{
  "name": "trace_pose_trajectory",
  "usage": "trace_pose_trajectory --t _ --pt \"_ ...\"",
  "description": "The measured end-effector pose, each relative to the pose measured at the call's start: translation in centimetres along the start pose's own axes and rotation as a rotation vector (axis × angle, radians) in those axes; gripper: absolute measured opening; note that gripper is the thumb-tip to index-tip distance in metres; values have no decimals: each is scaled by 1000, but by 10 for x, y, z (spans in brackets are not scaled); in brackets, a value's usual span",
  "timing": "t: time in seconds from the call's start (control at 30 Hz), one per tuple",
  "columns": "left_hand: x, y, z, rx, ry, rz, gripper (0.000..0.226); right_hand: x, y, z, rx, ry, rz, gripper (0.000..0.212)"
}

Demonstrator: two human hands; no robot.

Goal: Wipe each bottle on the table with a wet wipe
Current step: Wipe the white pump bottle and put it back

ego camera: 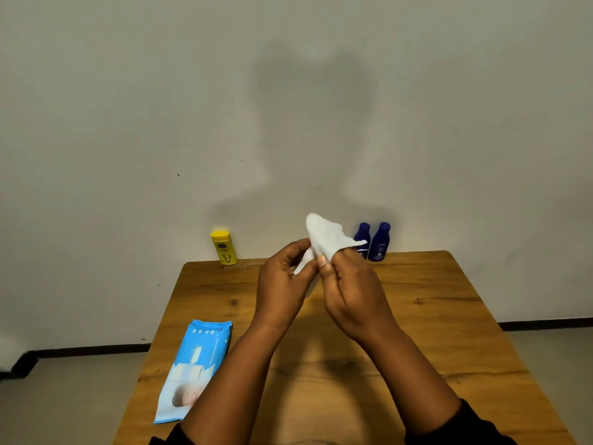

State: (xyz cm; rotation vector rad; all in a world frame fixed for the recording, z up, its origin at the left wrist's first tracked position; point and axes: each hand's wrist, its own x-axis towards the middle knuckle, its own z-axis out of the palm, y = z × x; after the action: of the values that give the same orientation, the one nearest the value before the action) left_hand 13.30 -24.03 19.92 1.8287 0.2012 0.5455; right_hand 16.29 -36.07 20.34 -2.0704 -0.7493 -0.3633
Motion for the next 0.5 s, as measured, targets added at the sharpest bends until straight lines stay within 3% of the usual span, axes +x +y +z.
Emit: trace_pose_trajectory --t 0.13,0.33,0.5 --pt "-1 2 3 -98 36 -70 23 2 4 1 211 61 161 34" --pt "2 9 8 -238 77 -229 20 -9 -1 15 175 70 159 30" --pt "-1 9 12 -318 -70 -269 30 -6 7 17 195 94 201 30"
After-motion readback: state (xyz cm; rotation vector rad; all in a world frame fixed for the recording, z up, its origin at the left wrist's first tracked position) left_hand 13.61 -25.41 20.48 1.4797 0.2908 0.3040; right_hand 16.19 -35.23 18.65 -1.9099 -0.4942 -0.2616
